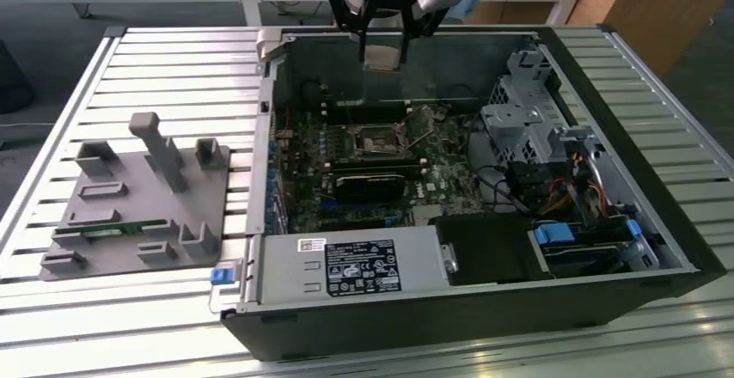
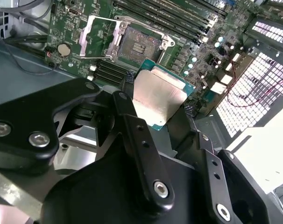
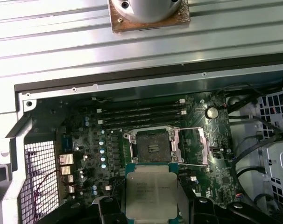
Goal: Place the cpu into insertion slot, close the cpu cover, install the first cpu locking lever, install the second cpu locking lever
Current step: 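Place the cpu into insertion slot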
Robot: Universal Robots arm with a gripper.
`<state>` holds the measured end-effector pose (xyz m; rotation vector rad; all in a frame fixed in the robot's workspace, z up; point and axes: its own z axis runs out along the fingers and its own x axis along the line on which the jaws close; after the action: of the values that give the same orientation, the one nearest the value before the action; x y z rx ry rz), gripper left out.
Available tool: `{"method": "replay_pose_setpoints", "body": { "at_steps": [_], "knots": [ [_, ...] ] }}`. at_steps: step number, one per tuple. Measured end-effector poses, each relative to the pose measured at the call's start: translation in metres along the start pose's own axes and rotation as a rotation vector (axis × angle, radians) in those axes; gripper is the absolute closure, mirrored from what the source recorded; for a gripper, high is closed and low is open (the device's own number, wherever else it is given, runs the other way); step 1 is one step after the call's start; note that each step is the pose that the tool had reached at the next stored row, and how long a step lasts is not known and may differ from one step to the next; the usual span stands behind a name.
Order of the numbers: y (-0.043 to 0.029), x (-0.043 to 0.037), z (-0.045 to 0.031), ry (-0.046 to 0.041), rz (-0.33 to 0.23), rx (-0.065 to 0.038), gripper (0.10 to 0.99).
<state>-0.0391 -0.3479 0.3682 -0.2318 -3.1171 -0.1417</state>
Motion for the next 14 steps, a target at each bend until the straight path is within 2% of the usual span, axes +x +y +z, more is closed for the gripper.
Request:
{"method": "replay_pose_setpoints", "body": {
  "at_steps": [14],
  "knots": [
    [0.0000, 0.0000, 0.0001, -0.0069, 0.078, -0.001, 0.553]
  ]
}}
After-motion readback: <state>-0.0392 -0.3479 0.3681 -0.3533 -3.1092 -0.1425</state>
